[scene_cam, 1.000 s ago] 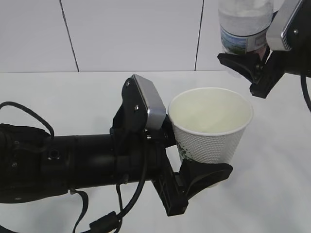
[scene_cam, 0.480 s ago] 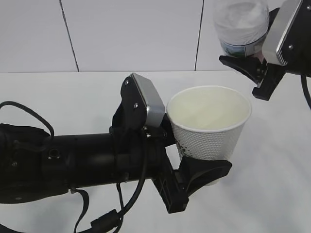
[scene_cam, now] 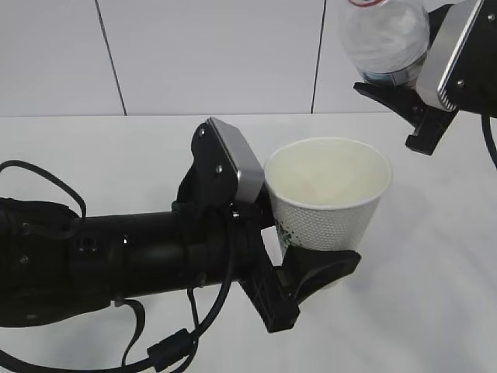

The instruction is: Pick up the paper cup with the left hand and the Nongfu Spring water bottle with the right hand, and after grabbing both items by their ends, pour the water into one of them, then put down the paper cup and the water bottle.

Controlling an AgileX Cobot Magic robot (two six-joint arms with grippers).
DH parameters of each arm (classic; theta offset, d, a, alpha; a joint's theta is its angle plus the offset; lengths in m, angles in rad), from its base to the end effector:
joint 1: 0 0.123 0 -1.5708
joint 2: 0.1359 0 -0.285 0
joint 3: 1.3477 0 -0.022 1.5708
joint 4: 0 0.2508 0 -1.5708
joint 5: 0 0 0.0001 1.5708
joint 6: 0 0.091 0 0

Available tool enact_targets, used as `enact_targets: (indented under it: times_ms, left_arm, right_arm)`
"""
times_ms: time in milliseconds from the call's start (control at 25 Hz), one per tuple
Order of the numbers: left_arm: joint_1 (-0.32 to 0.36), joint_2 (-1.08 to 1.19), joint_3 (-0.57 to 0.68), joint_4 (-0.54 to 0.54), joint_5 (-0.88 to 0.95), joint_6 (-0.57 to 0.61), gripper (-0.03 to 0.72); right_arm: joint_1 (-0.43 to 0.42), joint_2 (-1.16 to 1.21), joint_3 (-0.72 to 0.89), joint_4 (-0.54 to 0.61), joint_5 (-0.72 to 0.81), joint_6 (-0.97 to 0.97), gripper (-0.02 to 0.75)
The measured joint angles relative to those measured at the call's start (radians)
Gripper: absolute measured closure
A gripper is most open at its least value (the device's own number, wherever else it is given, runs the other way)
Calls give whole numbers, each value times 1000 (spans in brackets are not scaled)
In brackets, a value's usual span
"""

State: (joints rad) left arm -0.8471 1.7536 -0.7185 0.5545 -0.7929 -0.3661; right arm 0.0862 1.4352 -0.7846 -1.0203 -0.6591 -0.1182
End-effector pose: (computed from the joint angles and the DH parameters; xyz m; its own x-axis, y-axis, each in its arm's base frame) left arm 0.1966 -0.2740 0.1830 -0.1135 0.1899 -0.9752 0.9420 0.3325 -0.0449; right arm 0.2951 0.0731 0.2788 0.4101 -0.6980 -0.5870 -0.4533 0.4025 -0.7953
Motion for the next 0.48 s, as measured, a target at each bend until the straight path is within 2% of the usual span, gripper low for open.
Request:
enact_targets:
  times_ms: [160, 480]
  left_arm:
    - [0, 0, 0, -103, 0, 43, 125]
    - [0, 0, 0, -123, 0, 61, 125]
  right_arm:
    - [0, 0, 0, 35, 0, -45, 234]
    - [0, 0, 0, 119, 4, -166, 234]
